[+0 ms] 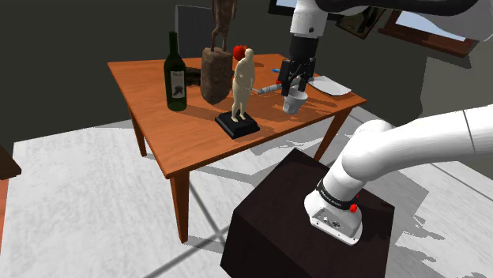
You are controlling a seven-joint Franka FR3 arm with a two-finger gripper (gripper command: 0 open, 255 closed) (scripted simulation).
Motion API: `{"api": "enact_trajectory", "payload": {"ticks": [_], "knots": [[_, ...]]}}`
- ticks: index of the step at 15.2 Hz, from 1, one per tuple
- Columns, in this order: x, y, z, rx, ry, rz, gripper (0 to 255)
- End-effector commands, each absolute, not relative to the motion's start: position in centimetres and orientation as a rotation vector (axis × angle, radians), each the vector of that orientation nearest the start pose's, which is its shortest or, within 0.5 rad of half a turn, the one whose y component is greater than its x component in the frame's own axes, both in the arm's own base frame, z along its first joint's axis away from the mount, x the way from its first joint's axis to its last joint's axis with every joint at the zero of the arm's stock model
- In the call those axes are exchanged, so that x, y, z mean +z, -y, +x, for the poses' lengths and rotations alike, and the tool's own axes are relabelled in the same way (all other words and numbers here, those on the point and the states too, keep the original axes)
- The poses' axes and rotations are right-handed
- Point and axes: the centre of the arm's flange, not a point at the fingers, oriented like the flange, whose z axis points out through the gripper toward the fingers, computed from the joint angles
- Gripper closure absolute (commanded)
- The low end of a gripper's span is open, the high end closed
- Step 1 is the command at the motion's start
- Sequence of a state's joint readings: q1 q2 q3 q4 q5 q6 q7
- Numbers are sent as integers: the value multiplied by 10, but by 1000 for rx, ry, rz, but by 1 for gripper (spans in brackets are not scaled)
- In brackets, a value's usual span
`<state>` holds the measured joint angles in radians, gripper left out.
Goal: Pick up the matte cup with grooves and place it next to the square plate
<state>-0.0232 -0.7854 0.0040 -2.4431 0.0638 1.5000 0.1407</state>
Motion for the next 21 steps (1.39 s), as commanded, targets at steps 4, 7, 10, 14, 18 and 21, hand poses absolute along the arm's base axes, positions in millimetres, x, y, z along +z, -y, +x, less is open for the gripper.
{"api": "enact_trajectory", "payload": {"ticks": [4, 7, 10, 14, 18, 21], "knots": [[525, 27, 305, 232, -248, -3095, 0], [507, 56, 315, 215, -246, -3119, 0], [489, 86, 325, 197, -245, -3143, 0], [467, 126, 340, 174, -243, -3175, 0], [446, 166, 355, 150, -241, -3208, 0], [431, 197, 366, 132, -239, -3231, 0]]}}
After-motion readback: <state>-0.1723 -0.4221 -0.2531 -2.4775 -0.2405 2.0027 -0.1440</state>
